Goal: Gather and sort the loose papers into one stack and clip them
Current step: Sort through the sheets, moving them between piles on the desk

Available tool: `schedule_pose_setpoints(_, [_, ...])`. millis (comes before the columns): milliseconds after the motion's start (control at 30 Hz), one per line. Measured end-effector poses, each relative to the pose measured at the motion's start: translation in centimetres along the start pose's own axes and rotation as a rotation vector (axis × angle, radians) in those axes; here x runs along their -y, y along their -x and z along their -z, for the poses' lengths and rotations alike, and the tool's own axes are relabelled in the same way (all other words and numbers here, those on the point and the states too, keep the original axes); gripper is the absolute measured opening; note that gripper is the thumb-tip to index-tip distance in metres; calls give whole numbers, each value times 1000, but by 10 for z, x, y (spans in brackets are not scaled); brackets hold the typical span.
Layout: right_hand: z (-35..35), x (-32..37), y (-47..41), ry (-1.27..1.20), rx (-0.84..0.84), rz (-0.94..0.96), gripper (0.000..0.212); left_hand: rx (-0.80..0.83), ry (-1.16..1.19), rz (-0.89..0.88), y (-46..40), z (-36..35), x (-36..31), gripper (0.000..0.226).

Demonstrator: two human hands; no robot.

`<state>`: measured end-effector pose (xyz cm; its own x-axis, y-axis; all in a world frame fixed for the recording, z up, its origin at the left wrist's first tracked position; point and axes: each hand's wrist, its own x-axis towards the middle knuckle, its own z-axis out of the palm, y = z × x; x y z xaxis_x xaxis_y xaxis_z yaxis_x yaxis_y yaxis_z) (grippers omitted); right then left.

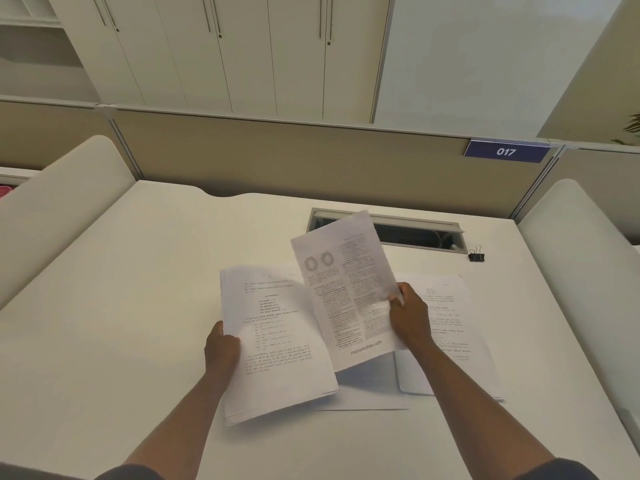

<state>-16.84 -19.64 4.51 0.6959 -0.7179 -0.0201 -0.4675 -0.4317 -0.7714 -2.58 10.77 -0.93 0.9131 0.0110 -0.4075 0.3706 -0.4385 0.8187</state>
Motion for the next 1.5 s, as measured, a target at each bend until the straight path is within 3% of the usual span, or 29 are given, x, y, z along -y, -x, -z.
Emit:
schedule_pose_setpoints(200, [-14, 10, -8, 143, 159, 35, 24, 29, -32, -51, 6, -4, -9, 29])
schedule_pose_setpoints(400, [-38, 21, 6, 132, 295, 12, 22, 80, 100, -20, 13, -13, -16, 29])
schedule_pose_setpoints(533, [-58, 20, 20, 140, 353, 4, 14, 106, 252, -38, 19, -20, -18, 10])
schedule_pose_setpoints(667, [-67, 20, 29, 102, 367, -44, 25, 152, 233, -50, 19, -20, -15, 28])
schedule_pose_setpoints(800, [-67, 11, 31, 70, 342, -109, 18, 140, 119, -62, 16, -15, -8, 25])
schedule_pose_setpoints(867, [-64, 3, 33, 213, 315, -83, 19, 121, 99, -65, 15, -11, -7, 24])
schedule_pose_setpoints(967, [-63, -12, 38, 673, 287, 19, 45, 97, 84, -77, 11, -4, -7, 25])
schedule_pose_setpoints(1033, [-65, -18, 42, 785, 295, -4, 59, 80, 77, -76, 8, 2, -5, 26])
schedule_pose_setpoints(1200, [-80, -21, 46, 790, 292, -70, 81, 57, 82, -68, 5, 13, -3, 26])
schedule_pose_setpoints(1333, [-89, -9, 46, 744, 303, -231, 107, 60, 77, -62, 2, 21, 2, 26])
schedule_pose_setpoints(1500, [-92, 0, 41, 692, 284, -351, 109, 62, 74, -63, -1, 30, 4, 26])
